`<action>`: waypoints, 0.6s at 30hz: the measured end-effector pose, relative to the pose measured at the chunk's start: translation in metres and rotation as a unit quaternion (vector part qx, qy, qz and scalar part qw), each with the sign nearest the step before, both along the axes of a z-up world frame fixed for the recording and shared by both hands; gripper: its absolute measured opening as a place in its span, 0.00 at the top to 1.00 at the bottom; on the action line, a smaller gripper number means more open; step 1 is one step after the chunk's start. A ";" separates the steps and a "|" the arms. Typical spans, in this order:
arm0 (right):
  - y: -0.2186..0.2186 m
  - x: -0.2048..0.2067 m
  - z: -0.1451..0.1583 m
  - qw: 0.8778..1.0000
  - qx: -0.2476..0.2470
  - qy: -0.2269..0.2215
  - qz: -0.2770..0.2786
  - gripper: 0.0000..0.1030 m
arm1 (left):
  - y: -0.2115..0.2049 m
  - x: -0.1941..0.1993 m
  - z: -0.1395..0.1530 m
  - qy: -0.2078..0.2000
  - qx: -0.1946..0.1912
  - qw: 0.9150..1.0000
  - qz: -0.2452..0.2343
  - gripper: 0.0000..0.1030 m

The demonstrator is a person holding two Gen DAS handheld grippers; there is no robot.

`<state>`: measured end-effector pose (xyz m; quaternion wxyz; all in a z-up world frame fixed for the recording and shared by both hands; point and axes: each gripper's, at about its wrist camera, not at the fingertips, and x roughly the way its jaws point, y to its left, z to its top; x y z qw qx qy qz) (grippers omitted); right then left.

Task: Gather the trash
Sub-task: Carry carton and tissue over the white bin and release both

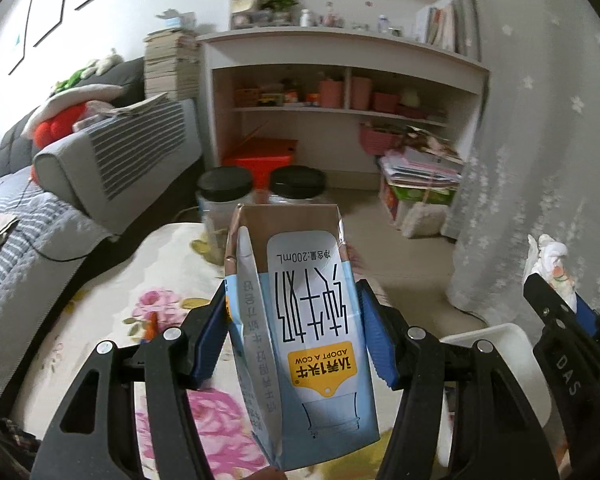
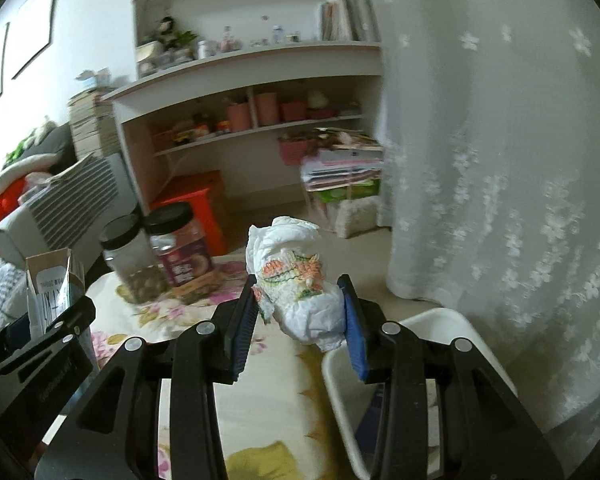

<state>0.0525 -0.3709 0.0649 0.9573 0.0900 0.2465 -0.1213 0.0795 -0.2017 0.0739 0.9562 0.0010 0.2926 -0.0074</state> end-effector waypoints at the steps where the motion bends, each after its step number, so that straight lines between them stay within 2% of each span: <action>1: -0.008 -0.003 0.000 1.000 0.004 0.002 -0.009 0.63 | -0.007 -0.001 0.000 0.000 0.002 1.000 -0.005 0.42; 12: -0.101 -0.021 -0.011 0.990 0.074 0.030 -0.116 0.59 | -0.085 -0.009 -0.001 -0.004 0.026 0.997 -0.073 0.42; 14: -0.113 -0.024 -0.012 0.987 0.084 0.030 -0.130 0.52 | -0.101 -0.011 -0.001 -0.004 0.029 0.996 -0.086 0.42; 16: -0.127 -0.031 -0.012 0.983 0.099 0.027 -0.150 0.37 | -0.115 -0.013 -0.001 -0.001 0.029 0.995 -0.100 0.42; 18: -0.140 -0.039 -0.012 0.978 0.113 0.020 -0.173 0.30 | -0.129 -0.013 -0.002 0.004 0.030 0.993 -0.112 0.42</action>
